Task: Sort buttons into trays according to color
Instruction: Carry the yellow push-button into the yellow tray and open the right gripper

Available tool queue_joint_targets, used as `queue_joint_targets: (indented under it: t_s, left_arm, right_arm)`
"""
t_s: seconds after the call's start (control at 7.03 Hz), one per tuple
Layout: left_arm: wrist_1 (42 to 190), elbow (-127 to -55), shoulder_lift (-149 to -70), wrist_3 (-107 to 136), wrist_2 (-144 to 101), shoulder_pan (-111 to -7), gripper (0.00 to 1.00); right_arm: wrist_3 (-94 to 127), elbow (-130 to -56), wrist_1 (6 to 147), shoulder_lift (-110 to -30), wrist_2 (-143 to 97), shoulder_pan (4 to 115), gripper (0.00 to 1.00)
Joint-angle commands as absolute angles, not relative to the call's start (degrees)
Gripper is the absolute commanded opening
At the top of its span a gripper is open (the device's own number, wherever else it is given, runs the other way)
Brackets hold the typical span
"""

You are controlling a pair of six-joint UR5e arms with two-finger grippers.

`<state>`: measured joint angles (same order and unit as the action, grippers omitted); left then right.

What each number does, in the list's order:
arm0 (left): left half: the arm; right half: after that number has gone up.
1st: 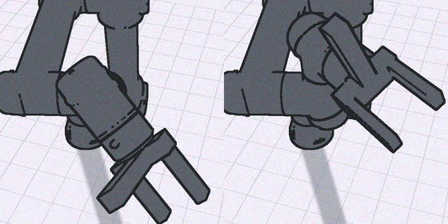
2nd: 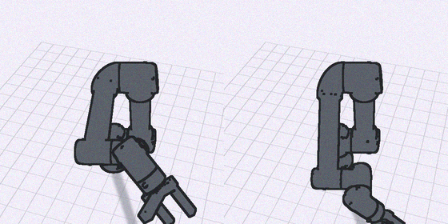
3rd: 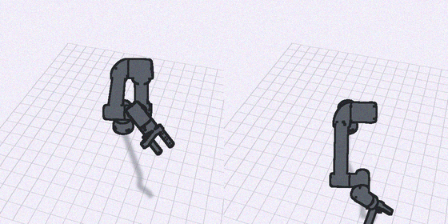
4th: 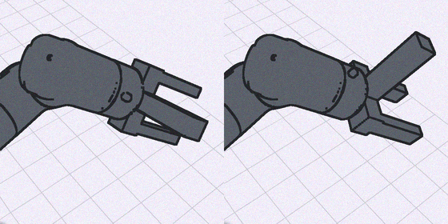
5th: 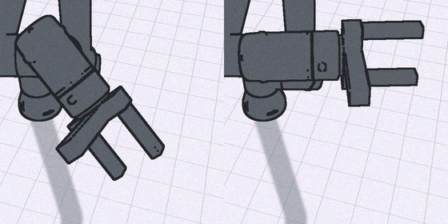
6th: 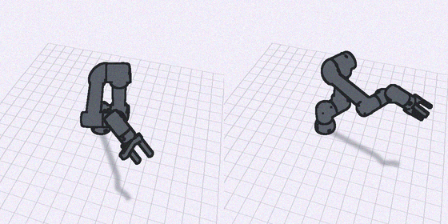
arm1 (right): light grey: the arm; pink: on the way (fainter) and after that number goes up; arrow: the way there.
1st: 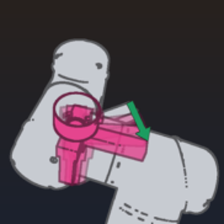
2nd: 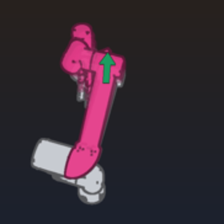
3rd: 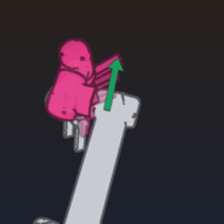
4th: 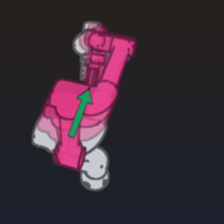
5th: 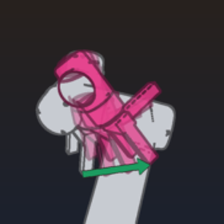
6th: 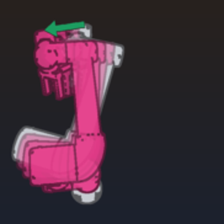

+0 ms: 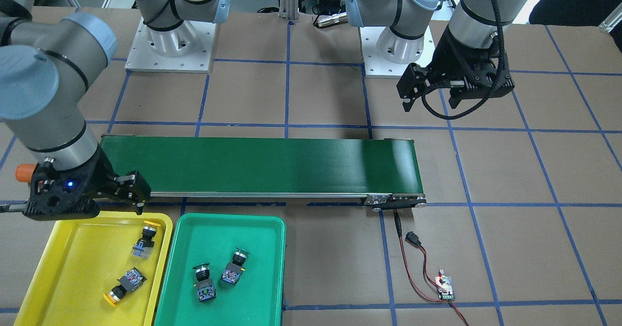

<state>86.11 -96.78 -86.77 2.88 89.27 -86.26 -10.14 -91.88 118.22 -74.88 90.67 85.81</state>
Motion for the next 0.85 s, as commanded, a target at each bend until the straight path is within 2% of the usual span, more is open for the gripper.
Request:
queue_joint_targets:
  t_s: [0.0,0.28,0.71]
  left_arm:
    - [85.78,-97.38,-86.4,2.55,88.77,-86.4,1.0]
    - [85.78,-97.47,-86.57,2.64,89.21,-86.4,1.0]
    - [85.69,-97.82,-86.4,2.55,89.21,-86.4,1.0]
  right_arm:
    - [-7.75,-90.62,109.3,-83.01,90.79,89.81,1.0]
    - [-7.73,-90.44,100.49,-90.06,91.05,89.74,1.0]
    - [-7.3,-90.44,94.4,-92.19,90.44,89.64,1.0]
